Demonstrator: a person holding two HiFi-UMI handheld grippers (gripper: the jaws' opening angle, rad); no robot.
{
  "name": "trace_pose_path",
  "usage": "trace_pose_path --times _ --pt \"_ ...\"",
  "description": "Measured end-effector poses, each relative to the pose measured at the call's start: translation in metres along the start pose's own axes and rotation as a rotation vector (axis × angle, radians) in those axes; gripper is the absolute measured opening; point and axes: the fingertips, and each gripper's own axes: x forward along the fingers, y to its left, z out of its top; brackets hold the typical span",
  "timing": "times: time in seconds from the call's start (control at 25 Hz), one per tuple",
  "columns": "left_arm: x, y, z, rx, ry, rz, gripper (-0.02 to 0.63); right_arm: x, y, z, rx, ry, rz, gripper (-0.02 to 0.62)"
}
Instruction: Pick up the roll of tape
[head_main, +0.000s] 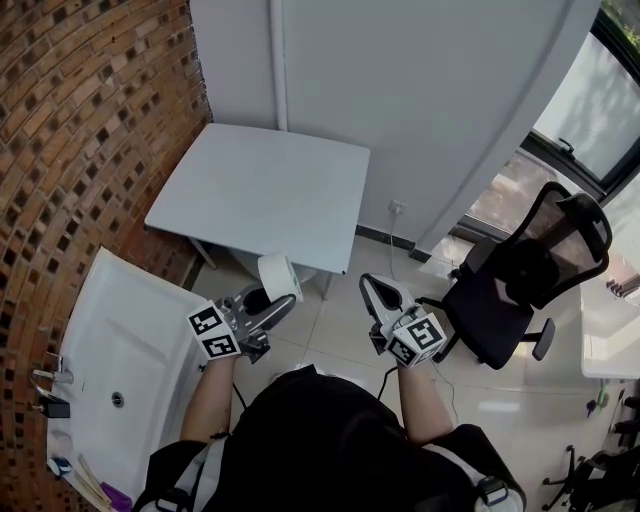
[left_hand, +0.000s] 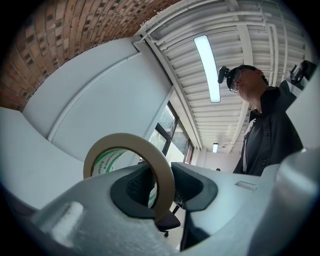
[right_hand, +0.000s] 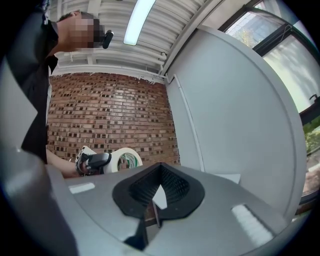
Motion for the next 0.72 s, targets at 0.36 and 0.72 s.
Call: trace_pose_path --times 0.36,0.72 --pt "-0.011 0.010 0.009 -0.010 -0.014 -0.015 0.112 0.012 0.005 -0.008 0.010 0.000 -0.025 0.005" --pt "-0.003 0.010 0.009 -0.017 -0.022 -0.039 0.113 0.014 0.006 -0.010 0.015 -0.006 -0.045 0.005"
